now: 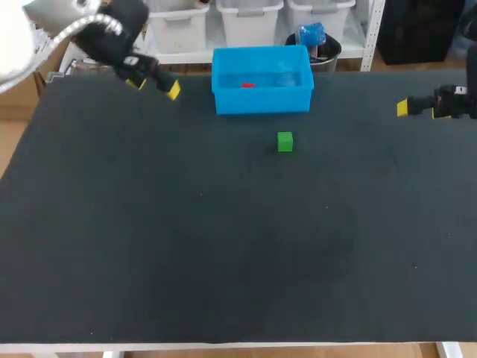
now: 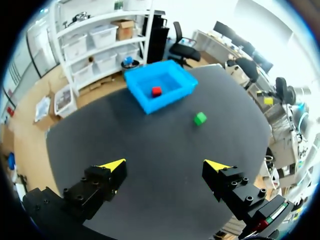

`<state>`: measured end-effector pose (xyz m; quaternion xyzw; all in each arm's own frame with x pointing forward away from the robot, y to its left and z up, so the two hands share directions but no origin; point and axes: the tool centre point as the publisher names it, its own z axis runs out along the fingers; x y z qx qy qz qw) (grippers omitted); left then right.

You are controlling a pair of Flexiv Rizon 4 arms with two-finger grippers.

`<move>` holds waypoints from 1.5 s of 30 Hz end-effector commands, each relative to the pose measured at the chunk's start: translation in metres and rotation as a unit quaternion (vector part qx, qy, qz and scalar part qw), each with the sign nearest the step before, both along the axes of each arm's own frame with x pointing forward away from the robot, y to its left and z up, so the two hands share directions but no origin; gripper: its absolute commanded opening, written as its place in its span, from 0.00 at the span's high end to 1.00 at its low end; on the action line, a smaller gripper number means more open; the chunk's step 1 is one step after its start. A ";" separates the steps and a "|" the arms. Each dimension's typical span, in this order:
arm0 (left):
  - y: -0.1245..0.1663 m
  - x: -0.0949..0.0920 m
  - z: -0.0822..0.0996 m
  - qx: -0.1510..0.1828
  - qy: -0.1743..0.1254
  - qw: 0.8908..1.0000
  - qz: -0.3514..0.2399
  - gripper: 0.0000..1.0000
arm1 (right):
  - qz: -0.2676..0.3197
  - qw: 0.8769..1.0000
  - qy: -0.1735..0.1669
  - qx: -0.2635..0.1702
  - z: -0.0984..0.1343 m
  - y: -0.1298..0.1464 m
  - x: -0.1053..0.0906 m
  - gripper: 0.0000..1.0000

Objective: Use the left arm to pick the red cube and place it into the blue plastic box first, then use the right arm to grasp the green cube and put it into the same blue plastic box after the first action is fully finished.

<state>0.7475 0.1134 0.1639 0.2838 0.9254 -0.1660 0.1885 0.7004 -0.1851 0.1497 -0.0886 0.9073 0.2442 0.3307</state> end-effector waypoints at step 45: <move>0.053 -0.069 -0.010 -0.111 -0.119 0.986 -0.024 0.00 | 0.012 0.999 0.029 -0.029 -0.002 0.023 0.019 0.00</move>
